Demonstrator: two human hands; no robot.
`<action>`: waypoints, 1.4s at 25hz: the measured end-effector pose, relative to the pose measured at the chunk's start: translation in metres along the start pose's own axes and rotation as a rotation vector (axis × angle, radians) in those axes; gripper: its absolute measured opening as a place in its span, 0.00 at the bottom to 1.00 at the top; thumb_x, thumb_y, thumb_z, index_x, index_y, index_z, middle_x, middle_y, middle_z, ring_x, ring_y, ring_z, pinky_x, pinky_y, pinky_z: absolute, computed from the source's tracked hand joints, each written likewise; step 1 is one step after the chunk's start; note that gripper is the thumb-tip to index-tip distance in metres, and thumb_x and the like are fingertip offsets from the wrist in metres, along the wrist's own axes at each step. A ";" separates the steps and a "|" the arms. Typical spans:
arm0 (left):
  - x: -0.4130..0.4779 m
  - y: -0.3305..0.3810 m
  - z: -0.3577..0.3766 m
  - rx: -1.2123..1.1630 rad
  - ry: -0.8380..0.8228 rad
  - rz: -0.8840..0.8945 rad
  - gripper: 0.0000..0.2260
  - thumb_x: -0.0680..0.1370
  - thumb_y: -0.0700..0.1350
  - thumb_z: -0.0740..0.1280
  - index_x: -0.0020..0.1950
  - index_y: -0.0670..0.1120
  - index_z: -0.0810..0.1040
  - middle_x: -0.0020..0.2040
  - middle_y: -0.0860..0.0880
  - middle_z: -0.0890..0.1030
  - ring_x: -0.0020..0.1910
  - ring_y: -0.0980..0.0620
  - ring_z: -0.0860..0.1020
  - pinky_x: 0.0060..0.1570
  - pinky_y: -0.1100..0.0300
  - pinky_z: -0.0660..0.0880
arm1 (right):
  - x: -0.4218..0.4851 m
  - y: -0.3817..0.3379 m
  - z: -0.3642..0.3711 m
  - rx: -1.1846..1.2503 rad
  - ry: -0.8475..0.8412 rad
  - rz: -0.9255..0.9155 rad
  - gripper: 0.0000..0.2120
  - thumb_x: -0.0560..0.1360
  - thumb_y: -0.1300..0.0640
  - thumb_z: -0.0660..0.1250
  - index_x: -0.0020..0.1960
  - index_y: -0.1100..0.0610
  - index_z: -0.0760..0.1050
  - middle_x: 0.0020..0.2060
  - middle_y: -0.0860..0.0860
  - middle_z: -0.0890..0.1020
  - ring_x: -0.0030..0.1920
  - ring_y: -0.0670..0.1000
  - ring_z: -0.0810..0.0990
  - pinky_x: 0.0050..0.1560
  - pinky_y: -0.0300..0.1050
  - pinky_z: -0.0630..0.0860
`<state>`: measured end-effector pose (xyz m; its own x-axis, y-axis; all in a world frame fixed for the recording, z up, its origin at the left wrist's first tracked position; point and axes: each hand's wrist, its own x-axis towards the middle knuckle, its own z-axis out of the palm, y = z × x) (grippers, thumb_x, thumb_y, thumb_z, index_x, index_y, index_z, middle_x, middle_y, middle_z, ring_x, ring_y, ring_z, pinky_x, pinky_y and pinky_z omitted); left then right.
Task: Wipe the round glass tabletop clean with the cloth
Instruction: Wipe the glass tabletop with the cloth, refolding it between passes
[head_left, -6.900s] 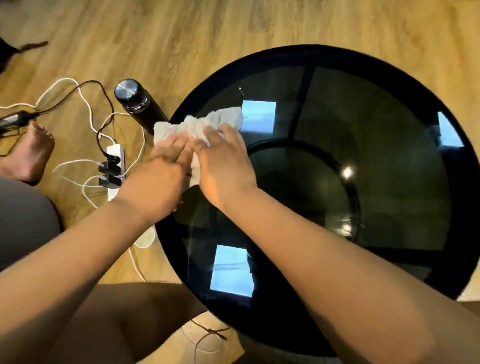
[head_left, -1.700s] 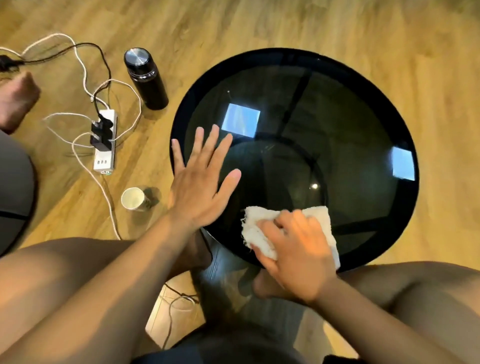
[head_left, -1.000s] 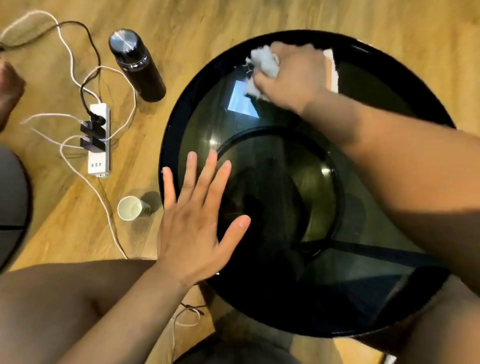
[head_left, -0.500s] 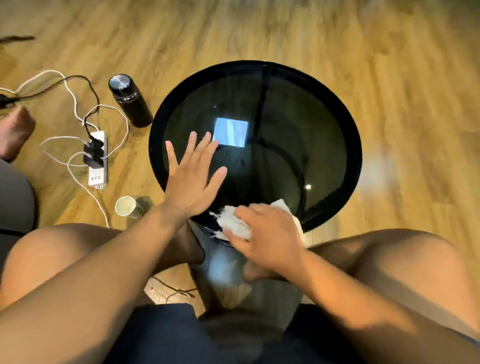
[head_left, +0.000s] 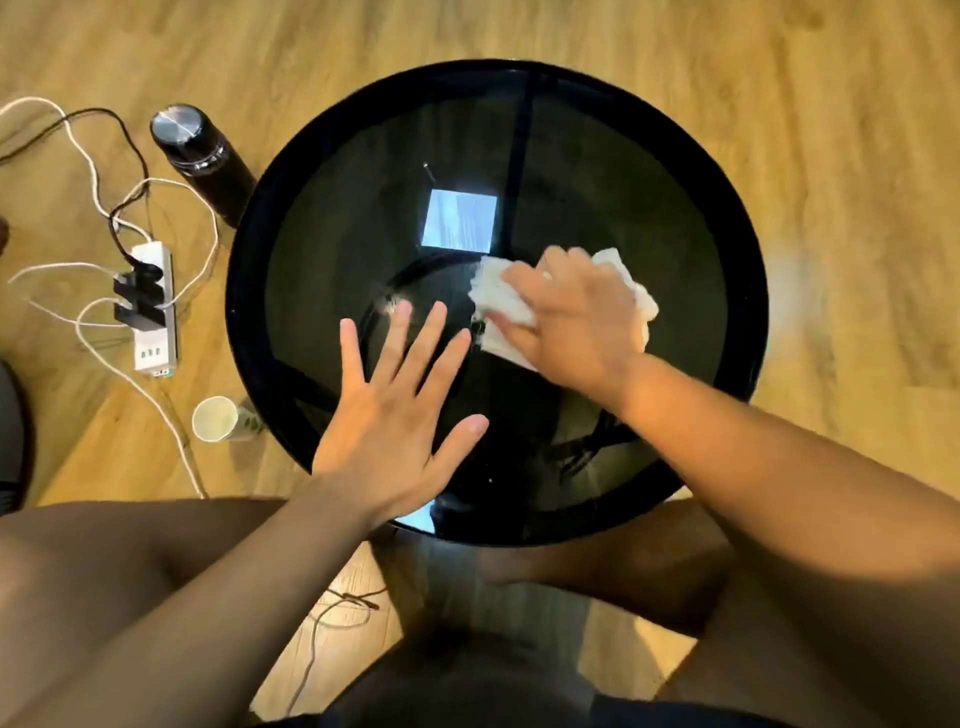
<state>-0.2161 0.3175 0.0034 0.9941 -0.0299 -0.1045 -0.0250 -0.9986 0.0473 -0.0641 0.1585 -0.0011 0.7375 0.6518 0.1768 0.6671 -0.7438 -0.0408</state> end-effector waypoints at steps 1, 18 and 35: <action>0.001 0.000 -0.001 -0.007 -0.016 0.011 0.32 0.80 0.65 0.45 0.80 0.48 0.53 0.81 0.44 0.49 0.80 0.41 0.45 0.72 0.30 0.43 | 0.030 0.008 0.006 -0.004 -0.008 0.017 0.19 0.76 0.39 0.60 0.57 0.52 0.75 0.46 0.57 0.79 0.47 0.60 0.77 0.41 0.53 0.70; 0.005 -0.006 -0.005 -0.126 -0.036 -0.020 0.32 0.80 0.64 0.48 0.79 0.48 0.54 0.81 0.46 0.50 0.80 0.43 0.44 0.72 0.30 0.46 | 0.104 0.023 -0.009 0.020 -0.212 0.169 0.23 0.73 0.35 0.57 0.61 0.48 0.74 0.49 0.57 0.83 0.50 0.62 0.81 0.45 0.50 0.71; 0.005 -0.002 -0.001 -0.025 -0.030 0.024 0.33 0.79 0.66 0.50 0.78 0.47 0.58 0.80 0.42 0.54 0.80 0.41 0.48 0.73 0.32 0.43 | 0.126 0.106 0.010 -0.126 0.034 0.137 0.23 0.76 0.35 0.53 0.50 0.53 0.72 0.37 0.60 0.77 0.36 0.60 0.75 0.36 0.50 0.67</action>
<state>-0.2106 0.3193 0.0033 0.9896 -0.0557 -0.1323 -0.0460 -0.9961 0.0750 0.1010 0.1633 0.0074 0.8151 0.5394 0.2113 0.5408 -0.8393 0.0564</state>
